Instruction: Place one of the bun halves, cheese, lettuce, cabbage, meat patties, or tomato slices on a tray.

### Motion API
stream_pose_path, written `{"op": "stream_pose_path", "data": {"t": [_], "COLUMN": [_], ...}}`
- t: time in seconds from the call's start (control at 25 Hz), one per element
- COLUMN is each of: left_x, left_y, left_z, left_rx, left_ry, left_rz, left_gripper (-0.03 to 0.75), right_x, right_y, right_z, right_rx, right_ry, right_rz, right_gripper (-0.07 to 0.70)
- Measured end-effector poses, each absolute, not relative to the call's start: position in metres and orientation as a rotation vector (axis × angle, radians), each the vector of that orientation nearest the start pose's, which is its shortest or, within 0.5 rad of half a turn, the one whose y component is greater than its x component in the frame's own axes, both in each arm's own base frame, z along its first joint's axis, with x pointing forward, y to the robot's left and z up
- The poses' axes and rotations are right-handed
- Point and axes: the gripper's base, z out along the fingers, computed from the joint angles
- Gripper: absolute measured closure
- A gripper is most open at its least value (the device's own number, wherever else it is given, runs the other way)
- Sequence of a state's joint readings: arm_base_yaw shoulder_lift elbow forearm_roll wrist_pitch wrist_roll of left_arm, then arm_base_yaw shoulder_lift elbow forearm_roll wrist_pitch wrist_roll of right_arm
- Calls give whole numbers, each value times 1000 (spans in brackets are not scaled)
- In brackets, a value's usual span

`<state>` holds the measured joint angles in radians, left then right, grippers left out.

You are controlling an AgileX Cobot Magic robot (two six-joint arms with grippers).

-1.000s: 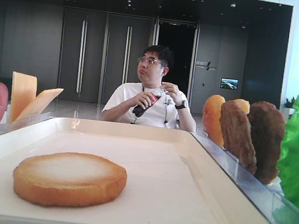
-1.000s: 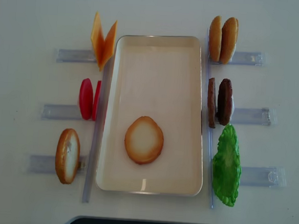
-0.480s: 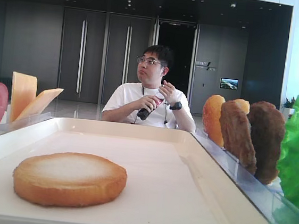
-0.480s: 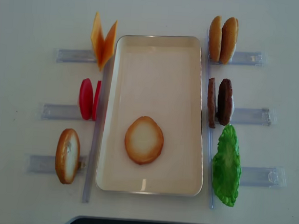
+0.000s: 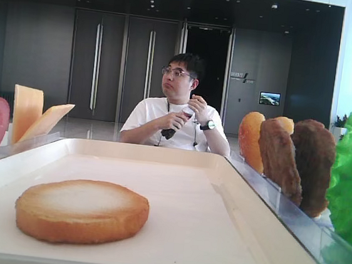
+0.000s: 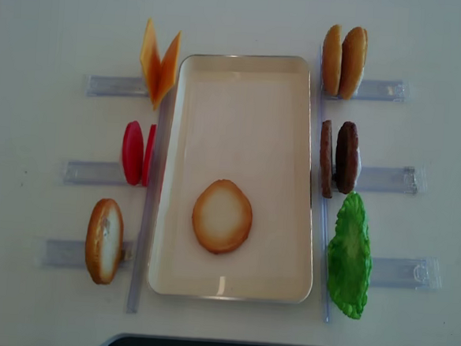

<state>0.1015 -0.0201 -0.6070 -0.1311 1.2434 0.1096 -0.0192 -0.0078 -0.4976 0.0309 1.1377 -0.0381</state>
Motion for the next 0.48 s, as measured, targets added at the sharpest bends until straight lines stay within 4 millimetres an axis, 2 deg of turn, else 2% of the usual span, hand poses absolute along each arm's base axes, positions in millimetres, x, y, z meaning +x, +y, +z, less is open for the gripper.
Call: {"op": "stream_pose_path", "data": {"t": [0.28, 0.48], "left_x": [-10, -7], "left_y": [-12, -11], "left_z": [267, 266], "left_rx": [49, 49], "left_ry": [2121, 2105], "left_rz": [-13, -10], "left_gripper": [231, 232], "right_x": [-9, -9], "right_y": [3, 3], "right_z": [270, 270], "right_rx": [-23, -23], "right_ry": [2115, 2115], "right_rz": [3, 3], "right_gripper": [43, 43]}}
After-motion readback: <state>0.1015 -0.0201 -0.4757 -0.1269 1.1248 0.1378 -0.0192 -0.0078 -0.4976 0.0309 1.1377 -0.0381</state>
